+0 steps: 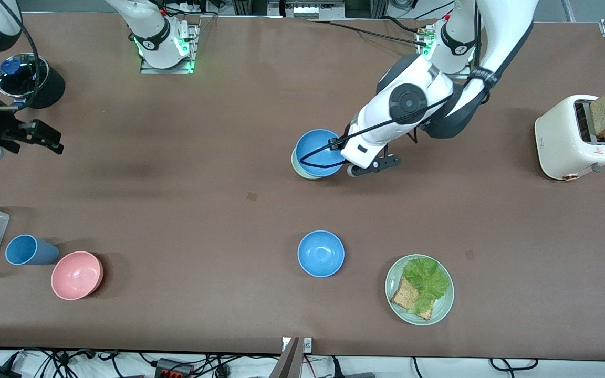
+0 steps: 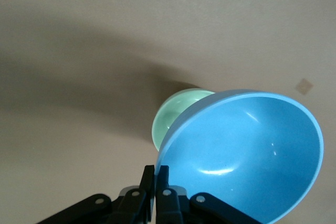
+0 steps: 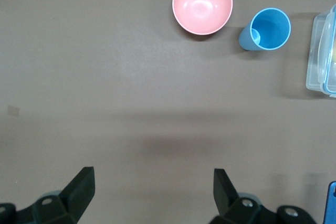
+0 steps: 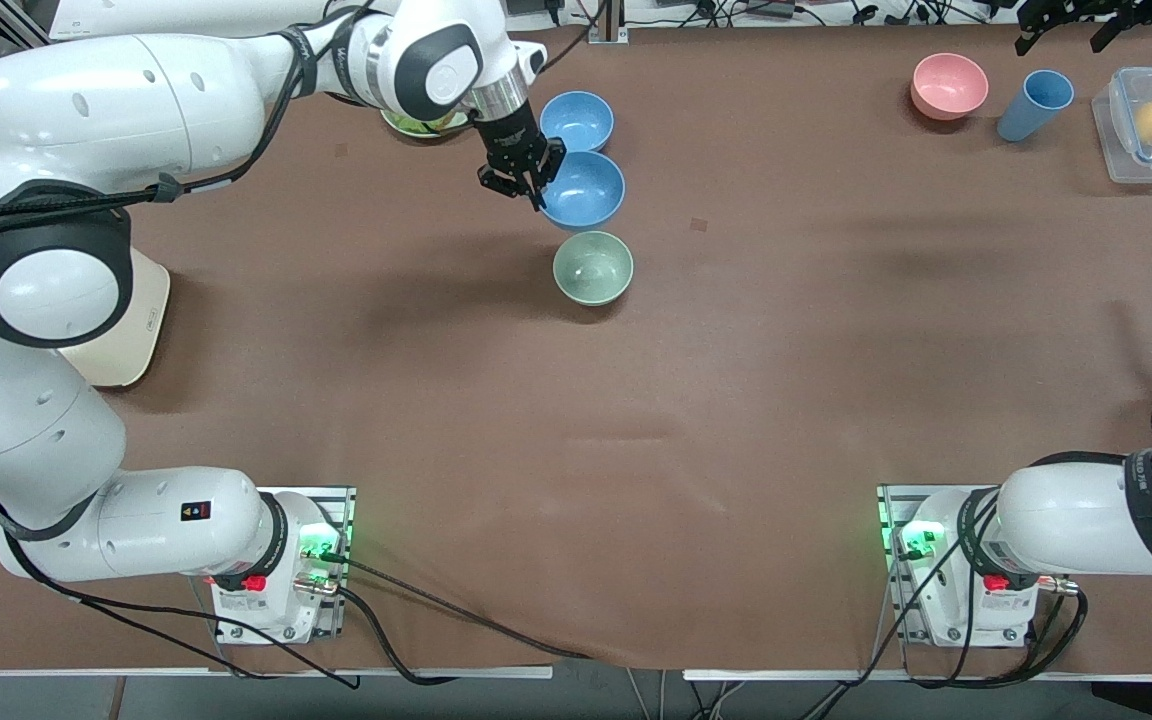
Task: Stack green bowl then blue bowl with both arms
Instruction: 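Carry the blue bowl with the left gripper over the green bowl, then lower the blue bowl into the green bowl and open the left gripper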
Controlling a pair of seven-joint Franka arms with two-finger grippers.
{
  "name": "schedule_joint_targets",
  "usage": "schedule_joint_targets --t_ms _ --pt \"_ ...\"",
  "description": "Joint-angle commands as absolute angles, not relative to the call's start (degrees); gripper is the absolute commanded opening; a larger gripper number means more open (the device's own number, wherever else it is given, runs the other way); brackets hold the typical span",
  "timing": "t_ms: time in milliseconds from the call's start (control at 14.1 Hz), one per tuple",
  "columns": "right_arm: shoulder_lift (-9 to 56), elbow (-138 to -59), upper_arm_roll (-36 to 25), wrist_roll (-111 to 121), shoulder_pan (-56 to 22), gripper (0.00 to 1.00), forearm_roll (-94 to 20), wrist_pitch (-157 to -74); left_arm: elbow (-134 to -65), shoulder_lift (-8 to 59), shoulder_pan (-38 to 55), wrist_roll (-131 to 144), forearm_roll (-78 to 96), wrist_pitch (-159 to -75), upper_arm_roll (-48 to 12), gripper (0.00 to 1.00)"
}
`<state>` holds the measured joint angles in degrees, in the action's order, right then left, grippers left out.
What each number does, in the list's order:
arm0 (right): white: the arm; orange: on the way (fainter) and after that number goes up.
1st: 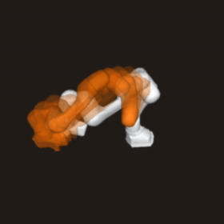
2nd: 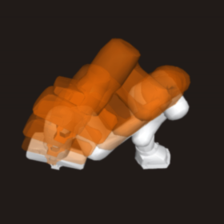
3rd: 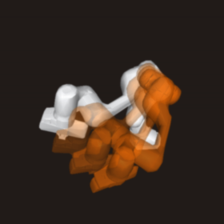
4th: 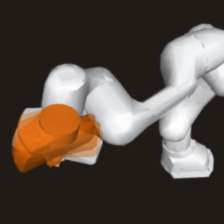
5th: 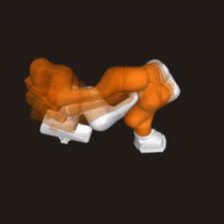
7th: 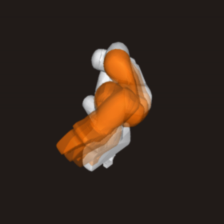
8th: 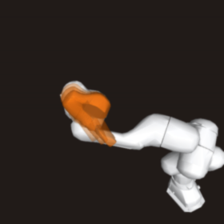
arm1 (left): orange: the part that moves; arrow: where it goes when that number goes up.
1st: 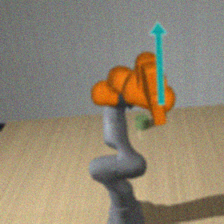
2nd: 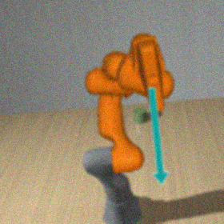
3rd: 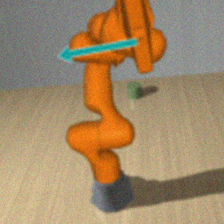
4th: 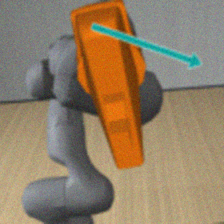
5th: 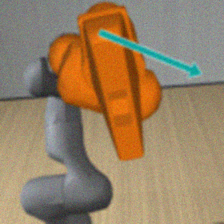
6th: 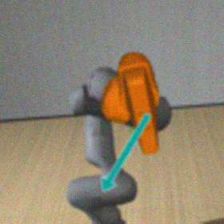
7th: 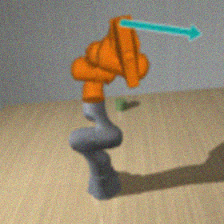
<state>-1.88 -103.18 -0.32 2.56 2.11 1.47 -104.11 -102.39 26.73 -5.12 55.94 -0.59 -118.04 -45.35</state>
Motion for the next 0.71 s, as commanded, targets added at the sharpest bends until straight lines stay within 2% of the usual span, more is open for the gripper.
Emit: schedule_joint_targets --t_ms 0,142,640 --pt "-3.34 -103.54 0.09 3.42 2.29 1.00 1.14 -102.84 -102.04 29.08 -4.05 57.39 -3.95 -118.65 -45.26 0.00" --pt "-2.99 -100.82 0.35 2.91 2.11 1.00 1.32 -99.59 -101.78 31.02 -3.52 57.74 -6.32 -119.79 -45.26 0.00" --pt "-3.16 -100.63 -0.09 2.29 2.64 1.00 1.14 -96.94 -101.51 35.33 -1.41 58.80 -11.25 -121.02 -44.65 0.00"
